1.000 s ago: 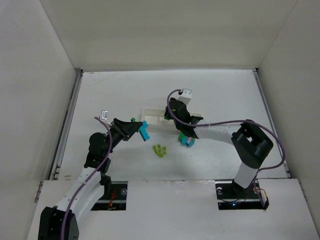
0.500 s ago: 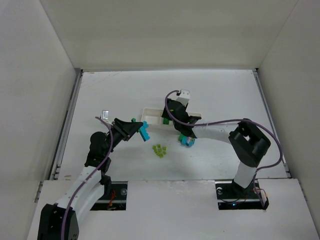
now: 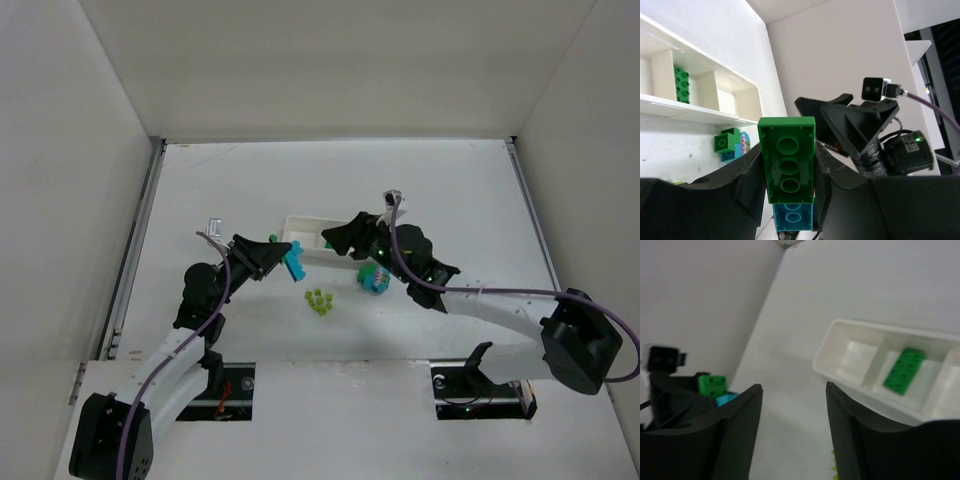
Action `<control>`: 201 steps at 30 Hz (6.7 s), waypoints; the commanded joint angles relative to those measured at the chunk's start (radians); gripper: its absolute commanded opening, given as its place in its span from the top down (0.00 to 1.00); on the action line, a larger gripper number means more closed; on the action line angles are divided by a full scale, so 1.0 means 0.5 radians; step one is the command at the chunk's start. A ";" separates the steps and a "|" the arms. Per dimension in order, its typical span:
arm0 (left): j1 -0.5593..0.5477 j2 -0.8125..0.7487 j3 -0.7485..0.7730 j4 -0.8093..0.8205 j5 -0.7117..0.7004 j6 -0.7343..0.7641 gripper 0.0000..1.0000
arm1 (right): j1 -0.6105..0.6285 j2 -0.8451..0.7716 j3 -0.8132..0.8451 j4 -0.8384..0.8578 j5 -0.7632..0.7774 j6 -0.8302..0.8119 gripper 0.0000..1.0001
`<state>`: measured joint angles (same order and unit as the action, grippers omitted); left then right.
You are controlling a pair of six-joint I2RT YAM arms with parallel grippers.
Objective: Sort the legos into containers by color
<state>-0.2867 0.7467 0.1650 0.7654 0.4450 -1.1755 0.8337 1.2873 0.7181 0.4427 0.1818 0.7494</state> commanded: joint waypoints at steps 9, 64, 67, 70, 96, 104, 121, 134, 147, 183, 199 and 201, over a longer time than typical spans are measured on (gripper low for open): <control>-0.146 0.077 0.041 0.512 0.021 -0.235 0.84 | 0.040 0.248 -0.132 0.940 -0.753 0.434 0.25; -0.100 0.034 -0.045 0.537 0.043 -0.349 0.77 | 0.021 0.656 -0.105 1.768 -0.943 0.870 0.60; -0.082 0.025 -0.045 0.479 0.043 -0.324 0.69 | 0.015 0.644 -0.126 1.756 -0.922 0.857 0.61; -0.045 0.004 -0.048 0.421 0.033 -0.303 0.54 | 0.009 0.638 -0.145 1.738 -0.904 0.845 0.61; -0.164 -0.214 0.004 -0.144 -0.012 0.139 0.62 | 0.003 0.598 -0.062 1.323 -0.802 0.768 0.62; -0.207 -0.174 0.029 -0.117 -0.052 0.161 0.79 | 0.006 0.613 -0.043 1.311 -0.821 0.790 0.62; -0.158 -0.349 -0.017 -0.190 -0.028 0.127 0.94 | -0.190 0.573 -0.093 1.302 -0.891 0.799 0.62; -0.021 -0.398 0.087 -0.310 -0.062 0.167 0.94 | -0.212 0.671 0.073 0.959 -0.827 0.661 0.62; 0.222 -0.309 0.170 -0.334 -0.141 0.176 0.92 | -0.172 0.917 0.671 -0.146 -0.302 0.241 0.58; 0.201 -0.187 0.103 -0.111 -0.108 0.050 0.89 | -0.230 0.405 0.136 0.488 -0.620 0.345 0.33; -0.002 -0.134 0.075 0.037 -0.098 -0.131 0.89 | -0.117 0.515 -0.090 1.483 -1.238 0.759 0.12; -0.035 -0.122 0.075 0.040 -0.114 -0.128 0.89 | -0.092 0.527 -0.071 1.465 -1.226 0.756 0.13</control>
<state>-0.2836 0.6910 0.2043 0.7136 0.3912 -1.2324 0.7647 1.5509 0.6334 1.0653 -0.3977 1.1103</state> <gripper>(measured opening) 0.348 0.874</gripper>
